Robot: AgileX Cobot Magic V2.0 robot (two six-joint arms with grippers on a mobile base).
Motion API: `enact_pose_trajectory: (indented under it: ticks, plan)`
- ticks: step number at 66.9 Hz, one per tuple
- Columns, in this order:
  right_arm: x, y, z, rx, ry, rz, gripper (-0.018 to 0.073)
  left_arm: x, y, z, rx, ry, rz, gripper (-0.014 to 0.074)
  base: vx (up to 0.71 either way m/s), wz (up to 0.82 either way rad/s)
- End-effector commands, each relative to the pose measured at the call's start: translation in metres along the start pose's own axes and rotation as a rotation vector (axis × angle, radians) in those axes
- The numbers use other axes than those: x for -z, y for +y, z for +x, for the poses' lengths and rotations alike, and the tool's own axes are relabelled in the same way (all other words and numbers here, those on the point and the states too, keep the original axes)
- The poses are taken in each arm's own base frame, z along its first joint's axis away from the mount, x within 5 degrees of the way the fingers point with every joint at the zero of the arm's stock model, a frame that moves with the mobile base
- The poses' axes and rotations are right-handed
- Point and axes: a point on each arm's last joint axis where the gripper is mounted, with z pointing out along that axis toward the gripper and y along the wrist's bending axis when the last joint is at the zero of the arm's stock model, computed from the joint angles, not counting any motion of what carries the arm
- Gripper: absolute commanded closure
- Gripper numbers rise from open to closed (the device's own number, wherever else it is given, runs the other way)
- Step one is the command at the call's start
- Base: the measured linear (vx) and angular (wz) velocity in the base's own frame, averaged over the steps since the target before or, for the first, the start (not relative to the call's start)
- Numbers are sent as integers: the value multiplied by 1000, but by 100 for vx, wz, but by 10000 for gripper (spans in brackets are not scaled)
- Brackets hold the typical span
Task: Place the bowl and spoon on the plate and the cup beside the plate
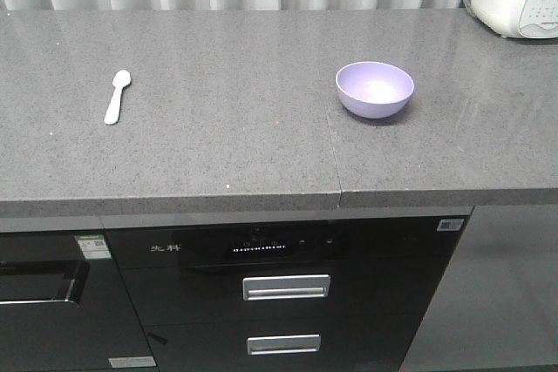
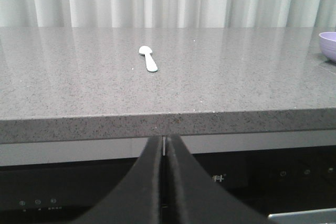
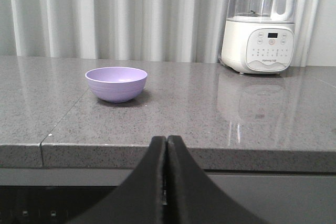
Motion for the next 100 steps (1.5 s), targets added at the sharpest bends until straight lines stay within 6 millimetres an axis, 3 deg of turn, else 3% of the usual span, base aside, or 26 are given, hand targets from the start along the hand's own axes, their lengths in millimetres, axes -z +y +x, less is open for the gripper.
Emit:
enact_pose_trajectory:
  ticks: [1,100]
  plan:
    - [-1,0,-4,7,-58,3,570,3,-2,-13,11,-100,23,603,14,0]
    - [-1,0,-4,7,-58,3,570,3,-2,-13,11,-100,23,603,10,1]
